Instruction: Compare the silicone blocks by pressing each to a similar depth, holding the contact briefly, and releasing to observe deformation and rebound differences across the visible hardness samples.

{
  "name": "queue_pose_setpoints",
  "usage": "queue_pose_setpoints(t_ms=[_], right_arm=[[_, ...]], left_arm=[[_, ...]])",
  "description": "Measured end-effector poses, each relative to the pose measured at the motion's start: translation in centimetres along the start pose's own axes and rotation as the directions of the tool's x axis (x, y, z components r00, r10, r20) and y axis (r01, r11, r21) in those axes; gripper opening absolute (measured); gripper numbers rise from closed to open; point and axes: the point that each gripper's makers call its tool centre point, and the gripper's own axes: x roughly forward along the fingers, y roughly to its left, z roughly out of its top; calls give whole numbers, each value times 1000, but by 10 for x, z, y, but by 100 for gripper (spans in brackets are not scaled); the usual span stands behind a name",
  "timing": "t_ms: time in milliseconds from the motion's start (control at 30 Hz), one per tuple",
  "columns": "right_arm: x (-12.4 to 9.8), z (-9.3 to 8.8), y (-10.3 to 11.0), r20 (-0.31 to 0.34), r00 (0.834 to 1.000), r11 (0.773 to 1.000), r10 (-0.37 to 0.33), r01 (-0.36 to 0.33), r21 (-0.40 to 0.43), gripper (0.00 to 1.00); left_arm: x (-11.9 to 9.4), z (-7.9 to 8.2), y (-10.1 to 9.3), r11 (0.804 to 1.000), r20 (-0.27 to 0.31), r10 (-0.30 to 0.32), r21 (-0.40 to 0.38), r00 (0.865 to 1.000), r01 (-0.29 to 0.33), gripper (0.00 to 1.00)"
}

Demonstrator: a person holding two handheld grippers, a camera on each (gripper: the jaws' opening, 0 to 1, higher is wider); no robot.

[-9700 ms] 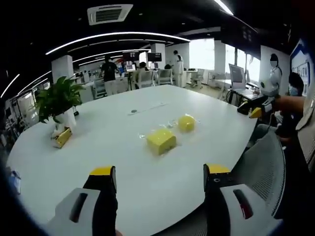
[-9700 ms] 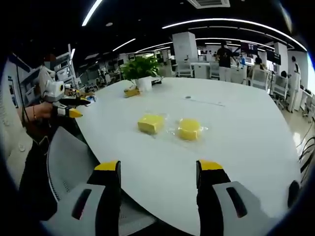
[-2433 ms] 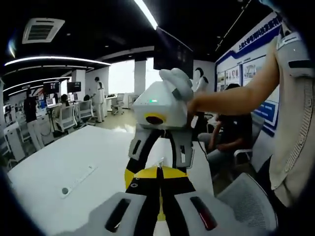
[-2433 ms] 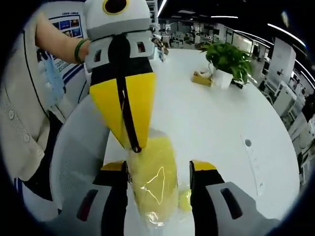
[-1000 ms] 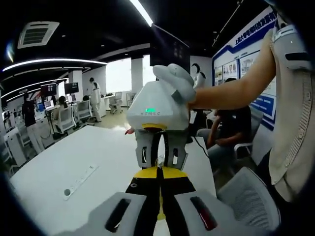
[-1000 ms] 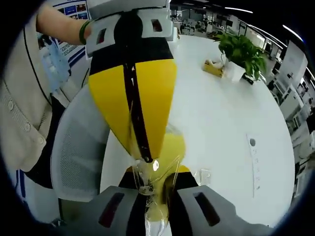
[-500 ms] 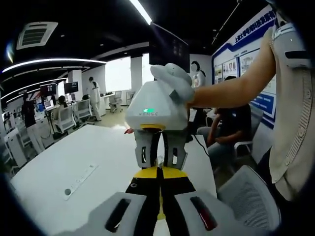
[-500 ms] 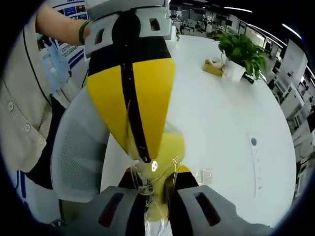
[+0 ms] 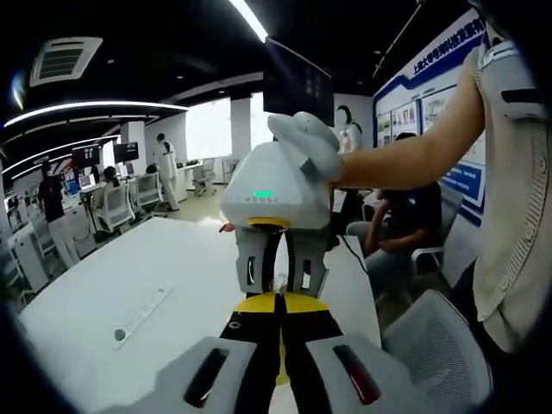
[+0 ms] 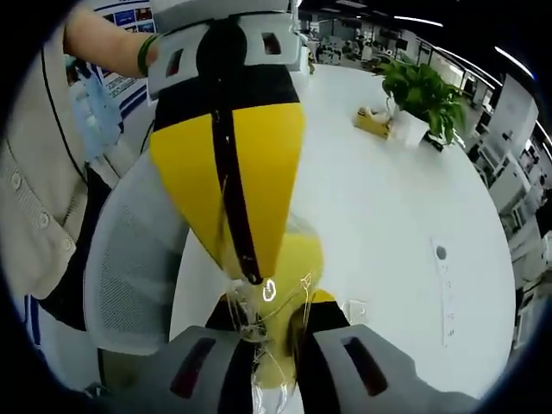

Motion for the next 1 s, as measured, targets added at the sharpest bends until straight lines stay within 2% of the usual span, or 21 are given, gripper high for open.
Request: queue_pose_setpoints(t_ms=[67,433,1000], right_arm=[[0,2,-2,19,1000,1000,-23,23,-21,7],[1,4,-1,39,999,999,-38,39,-32,10],[4,5,-1,40,999,999,-31,33,-40,17]], left_arm=[[-1,0,1,1000,1,6,1,1000,-6,0],[-4,0,5,1000,5,13,9,1000,-13,0],[-6,-2,6,1000,1,10,10,1000,-10,0]])
